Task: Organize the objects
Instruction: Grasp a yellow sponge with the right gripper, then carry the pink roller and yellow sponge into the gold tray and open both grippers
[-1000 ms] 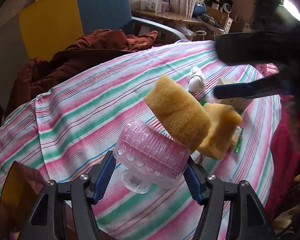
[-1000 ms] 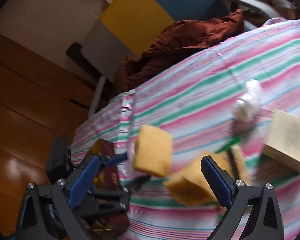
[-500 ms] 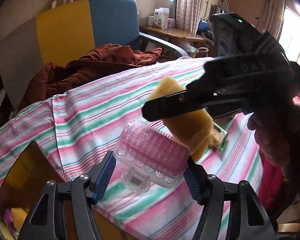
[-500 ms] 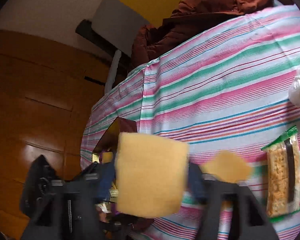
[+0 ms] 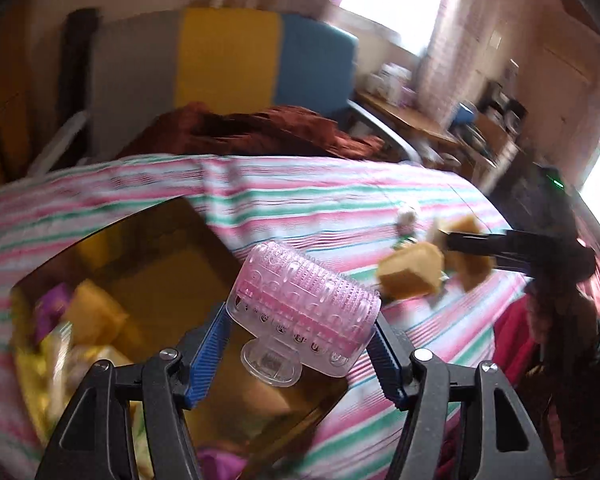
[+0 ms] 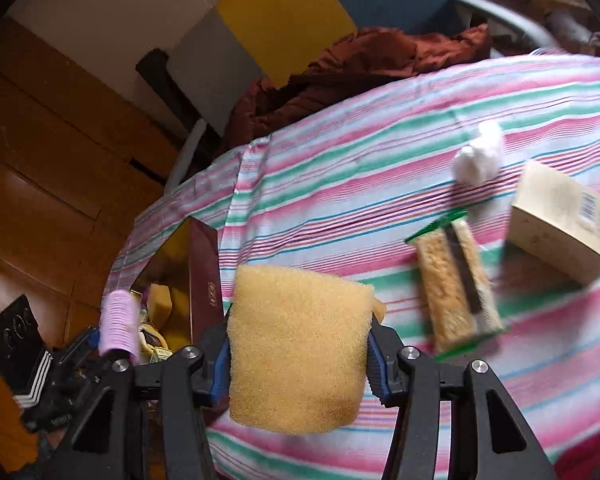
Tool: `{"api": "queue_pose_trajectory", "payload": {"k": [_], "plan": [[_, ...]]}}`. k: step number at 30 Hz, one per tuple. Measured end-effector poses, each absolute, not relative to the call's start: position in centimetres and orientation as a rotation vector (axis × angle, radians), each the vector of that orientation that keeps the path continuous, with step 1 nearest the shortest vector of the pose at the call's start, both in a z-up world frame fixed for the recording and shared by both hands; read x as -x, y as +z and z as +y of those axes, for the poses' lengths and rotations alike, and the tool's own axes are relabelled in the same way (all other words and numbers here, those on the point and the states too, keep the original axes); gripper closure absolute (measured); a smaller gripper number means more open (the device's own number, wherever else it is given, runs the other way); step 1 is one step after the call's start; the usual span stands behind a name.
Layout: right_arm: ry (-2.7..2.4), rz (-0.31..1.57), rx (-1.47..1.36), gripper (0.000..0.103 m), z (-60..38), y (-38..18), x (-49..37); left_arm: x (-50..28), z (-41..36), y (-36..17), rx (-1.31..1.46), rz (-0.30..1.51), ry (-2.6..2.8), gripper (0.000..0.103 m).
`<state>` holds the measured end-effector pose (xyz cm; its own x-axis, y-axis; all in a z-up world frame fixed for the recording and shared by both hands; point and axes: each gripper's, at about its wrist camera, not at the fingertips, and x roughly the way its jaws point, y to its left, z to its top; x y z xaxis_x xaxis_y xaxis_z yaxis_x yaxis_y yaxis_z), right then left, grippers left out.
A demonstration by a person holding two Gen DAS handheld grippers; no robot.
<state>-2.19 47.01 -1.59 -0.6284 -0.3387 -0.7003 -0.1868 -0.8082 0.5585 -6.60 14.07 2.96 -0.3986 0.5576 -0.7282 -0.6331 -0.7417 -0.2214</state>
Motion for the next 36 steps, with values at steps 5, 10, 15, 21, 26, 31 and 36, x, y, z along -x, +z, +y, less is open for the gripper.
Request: {"api": "queue_pose_trajectory", "payload": {"k": [5,10,15,21,26,31,36], "plan": [[-2.725,-0.801,-1.169,0.049,45.3,1.8,0.1,6.8,6.5,2.4,1.123,-0.053,2.315,0.036],[-2.823,-0.602,-1.127,0.047,42.1,4.0,-0.6,6.3,0.4,1.7,1.141,-0.194,2.396,0.036],[-2.912,-0.43,-1.242,0.047,40.7,3.8,-1.3,6.3,-1.8,0.9,1.128,-0.294,2.392,0.036],[-2.892,-0.502,-1.211,0.047,40.4,4.2,-2.9,7.2,-2.4,1.4,1.07,-0.386,2.362,0.036],[-2.787,-0.498,-1.107,0.047,37.2,5.7,-2.9,7.6,-1.9,2.7,1.02,-0.4,2.364,0.036],[-2.663,-0.4,-1.167,0.047,31.6,3.7,-0.2,7.6,0.4,3.4,0.989,-0.272,2.4,0.036],[-2.584,-0.317,-1.215,0.047,27.4,1.5,2.1,8.7,2.5,2.8,1.012,-0.186,2.402,0.036]]}}
